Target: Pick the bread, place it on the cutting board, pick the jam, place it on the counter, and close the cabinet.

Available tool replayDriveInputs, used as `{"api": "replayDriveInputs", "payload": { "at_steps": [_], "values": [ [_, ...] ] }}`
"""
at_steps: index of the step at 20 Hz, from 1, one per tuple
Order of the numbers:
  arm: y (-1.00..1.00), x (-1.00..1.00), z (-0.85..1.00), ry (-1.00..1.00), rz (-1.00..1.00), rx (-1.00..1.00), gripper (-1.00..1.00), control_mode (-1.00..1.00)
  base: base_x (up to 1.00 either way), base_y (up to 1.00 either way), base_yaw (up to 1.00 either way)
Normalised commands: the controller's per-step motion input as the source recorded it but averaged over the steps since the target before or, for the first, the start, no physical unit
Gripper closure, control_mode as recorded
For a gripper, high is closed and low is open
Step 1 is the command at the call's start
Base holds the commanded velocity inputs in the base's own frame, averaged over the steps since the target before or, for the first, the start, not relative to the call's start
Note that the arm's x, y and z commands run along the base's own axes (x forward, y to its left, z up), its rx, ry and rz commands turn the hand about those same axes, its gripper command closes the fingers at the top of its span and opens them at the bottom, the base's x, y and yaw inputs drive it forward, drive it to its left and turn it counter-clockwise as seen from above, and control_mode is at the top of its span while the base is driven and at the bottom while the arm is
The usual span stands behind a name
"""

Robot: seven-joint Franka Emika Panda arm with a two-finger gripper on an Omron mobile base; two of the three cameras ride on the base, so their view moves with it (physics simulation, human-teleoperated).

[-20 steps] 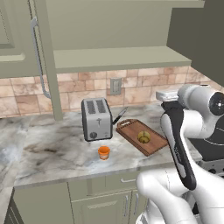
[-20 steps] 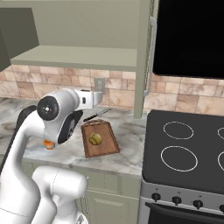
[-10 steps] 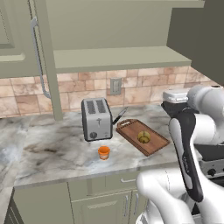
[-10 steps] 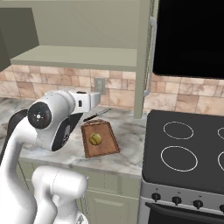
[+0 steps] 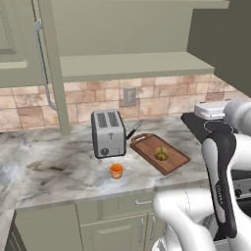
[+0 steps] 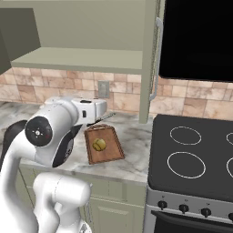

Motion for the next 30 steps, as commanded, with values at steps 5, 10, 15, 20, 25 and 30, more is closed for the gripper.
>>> {"api": "replayDriveInputs", "payload": {
  "at_steps": [5,10,15,20,25,30],
  "values": [
    [-0.23,-0.21,0.0,0.0,0.0,0.0,-1.0,-1.0,0.0,0.0,0.0],
    [-0.17,-0.18,0.0,0.0,0.0,0.0,-1.0,-1.0,0.0,0.0,0.0],
    [-0.1,-0.18,0.0,-0.01,0.0,0.0,-1.0,-1.0,0.0,0.0,0.0],
    [-0.11,-0.15,0.0,-0.05,0.0,0.0,-1.0,-1.0,0.0,0.0,0.0],
    [-0.16,-0.15,0.0,-0.08,0.0,0.0,-1.0,-1.0,0.0,0.0,0.0],
    [-0.14,-0.17,0.0,-0.1,-0.02,0.0,-1.0,-1.0,0.0,0.0,0.0]
  ]
}}
